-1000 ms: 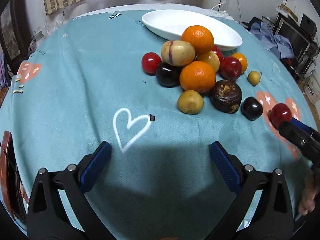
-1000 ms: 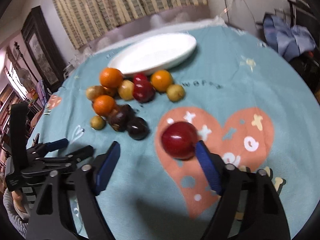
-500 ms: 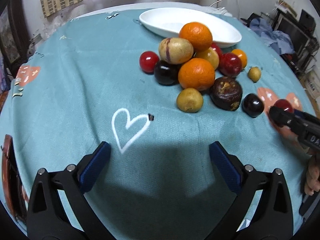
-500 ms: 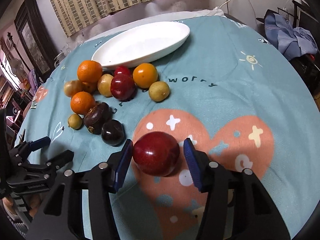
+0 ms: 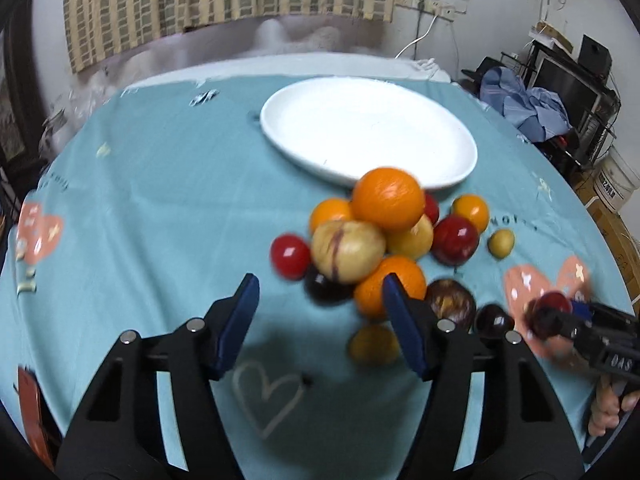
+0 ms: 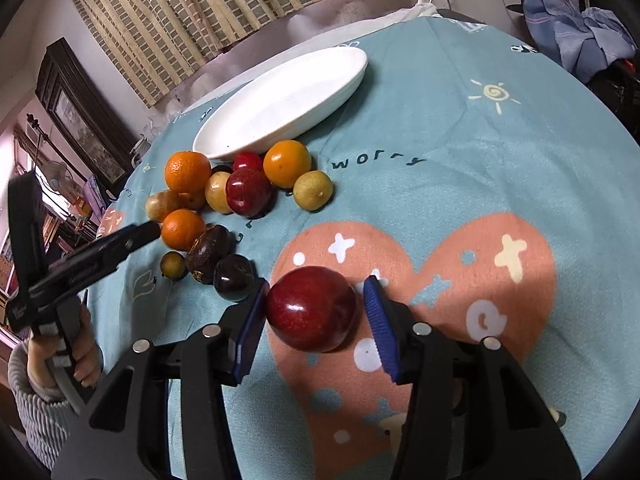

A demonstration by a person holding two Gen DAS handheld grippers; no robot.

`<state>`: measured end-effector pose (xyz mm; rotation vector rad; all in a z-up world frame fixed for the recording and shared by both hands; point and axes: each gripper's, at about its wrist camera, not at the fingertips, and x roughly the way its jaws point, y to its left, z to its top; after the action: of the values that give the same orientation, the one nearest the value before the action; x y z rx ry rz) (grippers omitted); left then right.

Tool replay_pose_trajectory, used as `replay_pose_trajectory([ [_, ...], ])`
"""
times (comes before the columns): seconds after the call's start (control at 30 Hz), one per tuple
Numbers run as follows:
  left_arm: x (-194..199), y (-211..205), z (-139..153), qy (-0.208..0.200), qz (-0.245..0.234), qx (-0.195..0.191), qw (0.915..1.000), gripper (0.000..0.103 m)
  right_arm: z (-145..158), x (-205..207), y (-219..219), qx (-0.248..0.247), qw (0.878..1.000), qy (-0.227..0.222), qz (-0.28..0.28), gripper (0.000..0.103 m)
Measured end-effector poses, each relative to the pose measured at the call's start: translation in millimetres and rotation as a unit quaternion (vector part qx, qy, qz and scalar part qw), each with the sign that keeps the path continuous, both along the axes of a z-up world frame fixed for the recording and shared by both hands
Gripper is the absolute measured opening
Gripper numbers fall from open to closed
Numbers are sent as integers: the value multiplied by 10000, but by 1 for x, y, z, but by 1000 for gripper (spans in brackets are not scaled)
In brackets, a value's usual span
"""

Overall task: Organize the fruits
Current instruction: 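Grasp the large red apple with the right gripper while the left gripper grasps the beige speckled fruit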

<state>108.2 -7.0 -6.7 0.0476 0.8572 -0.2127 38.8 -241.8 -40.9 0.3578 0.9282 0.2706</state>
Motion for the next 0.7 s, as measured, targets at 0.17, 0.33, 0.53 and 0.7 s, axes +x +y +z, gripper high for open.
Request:
replay_pose_trajectory([
  [0.17,15,-7,0,-37,-246,-190,9995,61,0,0,0,-13,10000,-1,4,51],
  [0.33,18,-1,-6,-3,-454,-622,9970,52,1,-1,1,-27,10000,-2,7,51],
  [0.53,14,12,-10,-45,-467,-941,9945,40,0,0,1,25,10000,-9,55,44],
  [0.7,-7,26,0,-167,-423,-1200,9917,40,1,1,2,53,9999,-26,110,42],
])
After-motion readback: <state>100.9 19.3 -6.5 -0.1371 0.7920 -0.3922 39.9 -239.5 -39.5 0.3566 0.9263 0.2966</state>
